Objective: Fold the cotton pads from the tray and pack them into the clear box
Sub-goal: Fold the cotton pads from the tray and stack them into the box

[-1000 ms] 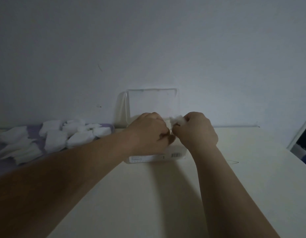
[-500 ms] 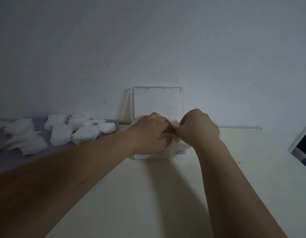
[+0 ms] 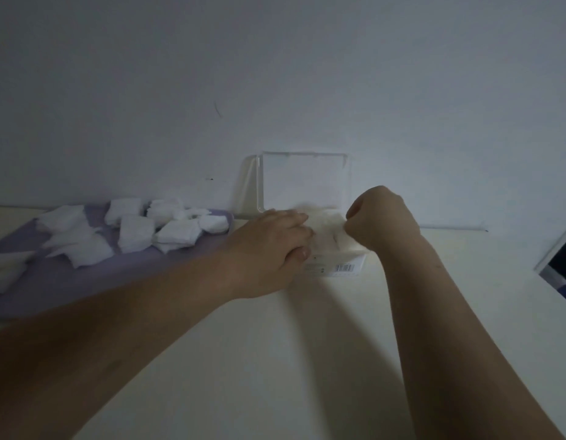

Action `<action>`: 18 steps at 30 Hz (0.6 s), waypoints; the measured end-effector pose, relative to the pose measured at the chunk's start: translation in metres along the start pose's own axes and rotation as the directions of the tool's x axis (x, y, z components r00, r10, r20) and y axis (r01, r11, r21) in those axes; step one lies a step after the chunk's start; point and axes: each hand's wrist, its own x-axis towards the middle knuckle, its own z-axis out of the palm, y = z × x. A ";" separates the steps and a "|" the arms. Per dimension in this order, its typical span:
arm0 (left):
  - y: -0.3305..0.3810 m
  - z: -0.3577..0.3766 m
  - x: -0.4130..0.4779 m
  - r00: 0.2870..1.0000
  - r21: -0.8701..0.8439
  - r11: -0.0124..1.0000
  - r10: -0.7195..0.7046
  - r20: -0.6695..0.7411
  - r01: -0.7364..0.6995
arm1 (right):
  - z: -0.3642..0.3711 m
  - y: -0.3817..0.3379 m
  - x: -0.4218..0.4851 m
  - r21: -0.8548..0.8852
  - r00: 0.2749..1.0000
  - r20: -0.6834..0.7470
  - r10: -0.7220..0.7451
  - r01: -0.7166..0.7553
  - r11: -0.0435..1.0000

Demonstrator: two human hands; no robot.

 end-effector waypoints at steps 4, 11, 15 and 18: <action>-0.001 -0.001 -0.010 0.996 0.019 0.999 -0.041 -0.078 0.042 | -0.018 -0.001 -0.002 0.149 0.997 -0.040 -0.069 0.074 0.986; 0.000 0.006 -0.026 0.989 0.042 0.997 -0.054 -0.134 0.060 | 0.010 -0.019 -0.018 0.075 0.980 0.113 -0.164 0.156 0.985; -0.006 0.009 -0.030 0.993 -0.016 0.997 -0.078 -0.092 0.077 | 0.010 -0.033 -0.020 0.073 0.980 -0.004 -0.199 0.199 0.977; -0.008 0.006 -0.042 0.990 -0.017 0.995 -0.098 -0.101 0.097 | 0.020 -0.049 -0.025 0.110 0.963 0.089 -0.255 0.245 0.963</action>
